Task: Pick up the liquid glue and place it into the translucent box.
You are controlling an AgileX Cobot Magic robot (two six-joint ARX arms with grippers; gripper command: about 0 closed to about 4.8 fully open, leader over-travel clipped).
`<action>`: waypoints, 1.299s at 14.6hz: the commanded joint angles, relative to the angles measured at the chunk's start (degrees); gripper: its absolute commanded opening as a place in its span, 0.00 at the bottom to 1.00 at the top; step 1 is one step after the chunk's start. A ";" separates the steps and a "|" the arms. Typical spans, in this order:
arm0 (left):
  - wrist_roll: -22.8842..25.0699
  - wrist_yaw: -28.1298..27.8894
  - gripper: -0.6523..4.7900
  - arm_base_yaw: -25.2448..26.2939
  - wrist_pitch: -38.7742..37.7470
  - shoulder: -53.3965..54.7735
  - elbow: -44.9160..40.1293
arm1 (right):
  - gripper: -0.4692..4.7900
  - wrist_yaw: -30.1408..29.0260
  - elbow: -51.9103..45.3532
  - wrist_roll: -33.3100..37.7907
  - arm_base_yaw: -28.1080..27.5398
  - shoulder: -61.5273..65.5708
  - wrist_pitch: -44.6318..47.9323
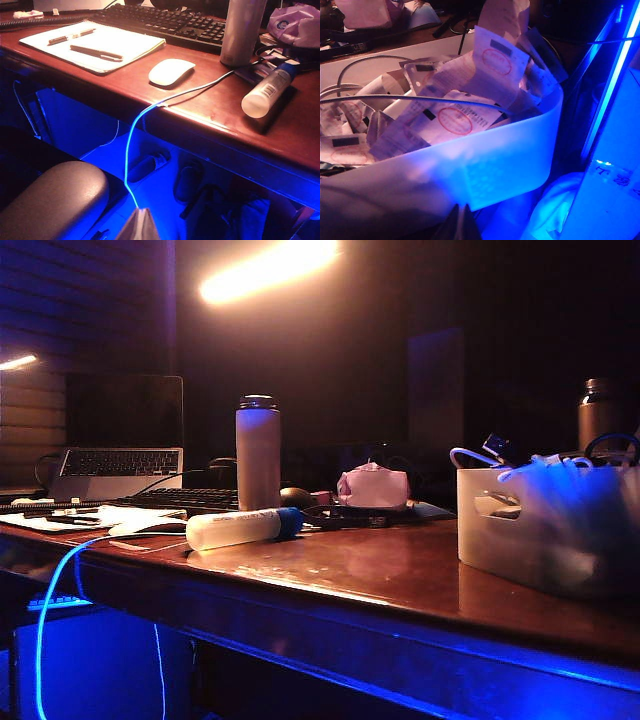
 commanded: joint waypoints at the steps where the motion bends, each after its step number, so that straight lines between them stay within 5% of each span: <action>1: 0.28 -0.22 0.11 -0.07 -1.01 -0.15 -0.17 | 0.09 -0.09 -0.04 0.20 -0.02 -0.07 -0.02; 5: -0.28 -0.28 0.11 -0.07 -0.83 -0.15 -0.17 | 0.09 -0.15 -0.02 0.68 0.00 -0.07 0.68; 7: -5.75 -1.79 0.11 -0.07 0.02 -0.15 0.66 | 0.09 0.31 1.11 8.35 -0.02 -0.07 4.09; 13: -7.43 -8.13 0.11 -0.02 3.58 9.86 15.74 | 0.09 3.28 14.99 16.70 -0.13 0.20 -5.11; 15: -6.38 -4.85 0.11 -0.02 5.86 23.10 24.44 | 0.09 5.95 19.69 16.33 -0.13 2.95 -5.27; 19: -1.53 13.00 0.11 -0.09 1.31 50.53 47.67 | 0.09 5.77 29.42 11.54 -0.26 13.97 -8.66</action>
